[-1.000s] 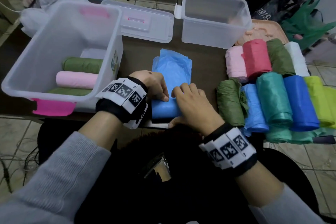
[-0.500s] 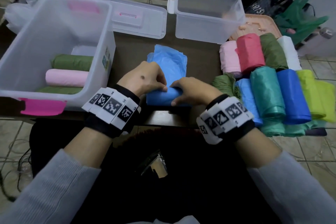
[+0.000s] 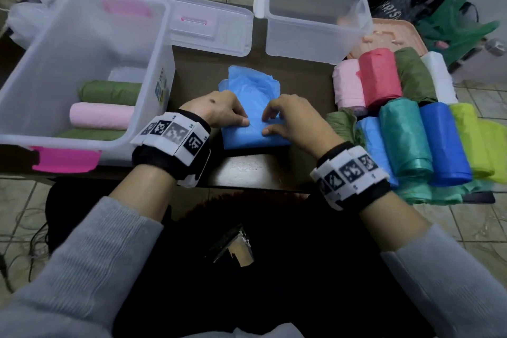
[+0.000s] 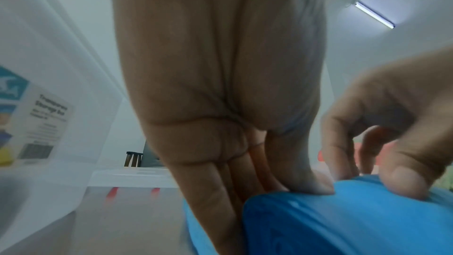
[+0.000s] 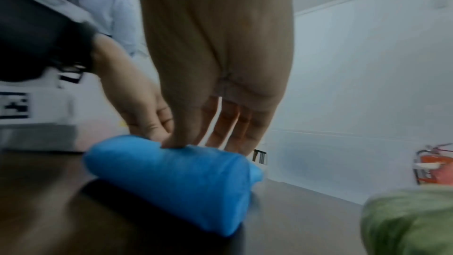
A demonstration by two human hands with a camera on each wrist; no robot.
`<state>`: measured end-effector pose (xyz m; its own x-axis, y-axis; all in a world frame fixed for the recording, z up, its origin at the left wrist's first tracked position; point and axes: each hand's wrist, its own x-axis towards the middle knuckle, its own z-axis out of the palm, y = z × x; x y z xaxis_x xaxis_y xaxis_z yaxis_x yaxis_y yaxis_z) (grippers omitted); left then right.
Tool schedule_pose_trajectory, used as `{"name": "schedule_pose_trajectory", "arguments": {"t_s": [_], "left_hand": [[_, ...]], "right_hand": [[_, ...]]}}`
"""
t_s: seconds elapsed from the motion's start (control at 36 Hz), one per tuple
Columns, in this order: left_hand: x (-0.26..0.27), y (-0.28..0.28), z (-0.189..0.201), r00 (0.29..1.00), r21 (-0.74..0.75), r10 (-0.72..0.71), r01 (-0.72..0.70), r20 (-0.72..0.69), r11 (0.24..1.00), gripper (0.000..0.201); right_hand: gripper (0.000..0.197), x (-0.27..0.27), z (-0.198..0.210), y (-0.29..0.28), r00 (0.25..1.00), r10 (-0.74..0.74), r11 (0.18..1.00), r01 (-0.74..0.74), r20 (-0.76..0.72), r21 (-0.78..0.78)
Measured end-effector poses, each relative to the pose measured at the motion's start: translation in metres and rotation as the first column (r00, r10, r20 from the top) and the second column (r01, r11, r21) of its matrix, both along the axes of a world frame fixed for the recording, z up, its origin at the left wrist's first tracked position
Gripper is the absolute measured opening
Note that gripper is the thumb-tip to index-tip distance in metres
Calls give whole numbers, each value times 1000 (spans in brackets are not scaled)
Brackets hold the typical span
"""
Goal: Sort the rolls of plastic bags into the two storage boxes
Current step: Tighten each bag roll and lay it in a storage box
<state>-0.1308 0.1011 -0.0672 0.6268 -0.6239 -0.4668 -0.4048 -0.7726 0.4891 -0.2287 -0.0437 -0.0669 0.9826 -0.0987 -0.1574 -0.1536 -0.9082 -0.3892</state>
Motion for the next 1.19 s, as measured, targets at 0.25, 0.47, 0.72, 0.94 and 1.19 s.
{"name": "schedule_pose_trajectory", "arguments": {"t_s": [0.25, 0.47, 0.72, 0.94, 1.19], "left_hand": [[5, -6, -4, 999, -1, -4, 4, 33, 1000, 29], [-9, -5, -1, 982, -151, 45, -17, 184, 988, 27], [-5, 3, -3, 994, -123, 77, -67, 78, 990, 48], [-8, 9, 4, 991, 2, -66, 67, -119, 998, 17], [-6, 5, 5, 988, 119, -116, 127, -100, 985, 31]], "right_hand": [[36, -30, -21, 31, 994, 107, 932, -99, 4, -348], [52, -5, -15, 17, 992, 86, 936, -112, -91, -333], [48, 19, 7, 5, 973, 53, 992, -77, -226, -100], [53, -6, 2, 4, 960, 59, 998, -55, -272, 19], [38, -42, -6, 31, 996, 77, 978, -67, 41, -198]]}}
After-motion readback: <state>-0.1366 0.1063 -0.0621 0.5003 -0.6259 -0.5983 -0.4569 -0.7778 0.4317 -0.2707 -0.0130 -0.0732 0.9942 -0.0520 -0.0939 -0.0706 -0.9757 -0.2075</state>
